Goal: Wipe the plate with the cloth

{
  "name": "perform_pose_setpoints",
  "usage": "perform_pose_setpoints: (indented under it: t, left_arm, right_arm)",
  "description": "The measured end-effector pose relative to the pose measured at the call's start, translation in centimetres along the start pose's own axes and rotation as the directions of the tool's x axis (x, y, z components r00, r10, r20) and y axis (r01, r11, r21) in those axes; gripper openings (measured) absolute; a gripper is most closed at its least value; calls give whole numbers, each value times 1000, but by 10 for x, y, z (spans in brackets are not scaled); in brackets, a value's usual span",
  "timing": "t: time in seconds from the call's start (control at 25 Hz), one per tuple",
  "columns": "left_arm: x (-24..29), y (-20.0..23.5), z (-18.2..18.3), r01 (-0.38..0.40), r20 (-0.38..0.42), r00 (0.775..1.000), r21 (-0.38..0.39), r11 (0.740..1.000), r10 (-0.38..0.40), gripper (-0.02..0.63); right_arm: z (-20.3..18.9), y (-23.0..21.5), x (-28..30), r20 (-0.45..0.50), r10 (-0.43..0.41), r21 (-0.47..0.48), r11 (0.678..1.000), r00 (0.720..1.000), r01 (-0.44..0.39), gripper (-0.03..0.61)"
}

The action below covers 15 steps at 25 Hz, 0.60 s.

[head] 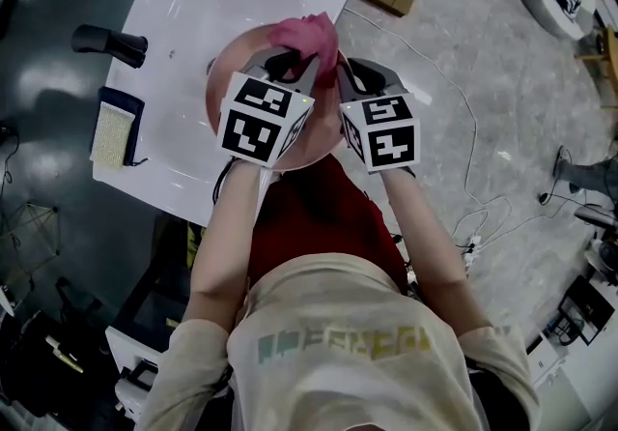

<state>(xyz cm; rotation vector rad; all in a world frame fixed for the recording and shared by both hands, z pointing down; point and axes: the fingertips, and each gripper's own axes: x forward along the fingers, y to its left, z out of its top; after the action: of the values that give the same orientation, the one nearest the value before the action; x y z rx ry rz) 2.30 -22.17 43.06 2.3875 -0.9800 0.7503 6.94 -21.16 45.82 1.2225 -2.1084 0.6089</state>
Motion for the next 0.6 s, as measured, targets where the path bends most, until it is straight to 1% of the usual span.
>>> perform_pose_setpoints:
  t: [0.16, 0.32, 0.6]
  left_arm:
    - [2, 8, -9, -38, -48, 998, 27, 999, 40, 60]
    - [-4, 20, -16, -84, -76, 993, 44, 995, 88, 60]
    - [-24, 43, -28, -164, -108, 980, 43, 986, 168, 60]
  right_arm:
    - [-1, -1, 0, -2, 1, -5, 1000, 1000, -1, 58]
    - [-1, -1, 1, -3, 2, -14, 1000, 1000, -2, 58]
    - [0, -1, 0, -4, 6, -23, 1000, 1000, -6, 60]
